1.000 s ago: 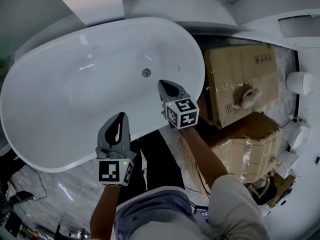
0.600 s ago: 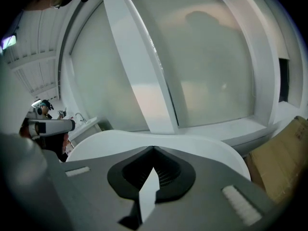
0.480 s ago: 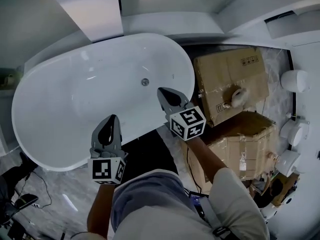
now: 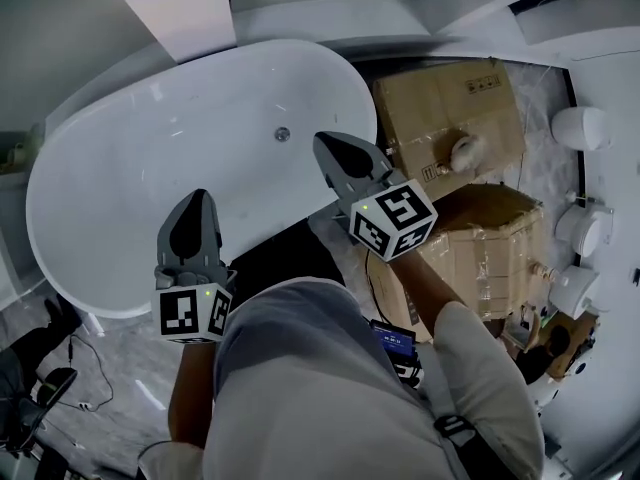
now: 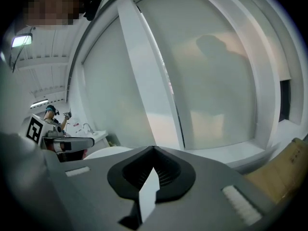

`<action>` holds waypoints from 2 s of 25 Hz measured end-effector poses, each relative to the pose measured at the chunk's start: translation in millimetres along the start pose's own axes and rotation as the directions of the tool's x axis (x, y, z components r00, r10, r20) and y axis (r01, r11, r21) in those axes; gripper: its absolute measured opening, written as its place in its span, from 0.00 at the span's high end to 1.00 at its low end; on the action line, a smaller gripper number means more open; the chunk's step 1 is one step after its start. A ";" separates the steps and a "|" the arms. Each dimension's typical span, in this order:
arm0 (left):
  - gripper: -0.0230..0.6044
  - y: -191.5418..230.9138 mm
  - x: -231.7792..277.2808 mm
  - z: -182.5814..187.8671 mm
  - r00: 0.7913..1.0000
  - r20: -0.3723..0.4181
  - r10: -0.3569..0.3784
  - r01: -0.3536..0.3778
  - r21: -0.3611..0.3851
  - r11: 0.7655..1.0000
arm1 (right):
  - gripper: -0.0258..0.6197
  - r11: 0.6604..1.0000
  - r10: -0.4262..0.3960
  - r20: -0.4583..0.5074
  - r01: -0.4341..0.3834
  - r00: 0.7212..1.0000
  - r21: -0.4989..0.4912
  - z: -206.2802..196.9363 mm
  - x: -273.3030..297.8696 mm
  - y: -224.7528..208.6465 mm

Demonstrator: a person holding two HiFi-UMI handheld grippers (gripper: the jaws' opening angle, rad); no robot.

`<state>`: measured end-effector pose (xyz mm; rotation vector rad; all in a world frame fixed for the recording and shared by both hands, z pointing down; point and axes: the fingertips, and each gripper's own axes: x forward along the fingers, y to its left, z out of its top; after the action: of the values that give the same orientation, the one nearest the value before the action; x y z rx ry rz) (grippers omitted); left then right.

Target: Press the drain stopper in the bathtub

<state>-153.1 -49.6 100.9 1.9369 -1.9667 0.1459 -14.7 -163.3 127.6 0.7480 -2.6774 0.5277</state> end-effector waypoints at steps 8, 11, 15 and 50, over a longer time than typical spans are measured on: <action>0.96 4.8 -25.9 31.6 0.998 0.056 -0.025 0.025 0.008 1.000 | 0.96 0.999 -0.012 0.076 0.015 0.997 -0.047 47.7 -30.9 33.2; 0.96 6.4 -35.4 38.9 0.997 0.074 -0.033 0.033 0.002 0.999 | 0.96 0.998 -0.021 0.095 0.027 0.995 -0.059 56.9 -42.9 43.1; 0.96 6.4 -46.2 47.6 0.995 0.096 -0.040 0.040 -0.003 0.999 | 0.96 0.998 -0.032 0.116 0.039 0.993 -0.056 62.5 -58.3 56.6; 0.96 -5.2 -73.1 57.9 0.989 0.143 -0.025 0.008 0.116 0.993 | 0.98 0.986 -0.130 0.115 0.141 0.985 -0.092 52.4 -97.1 90.3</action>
<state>-160.3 -0.1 22.0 2.0895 -2.0748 0.1200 5.1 -71.9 20.1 0.9463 -2.7029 0.3253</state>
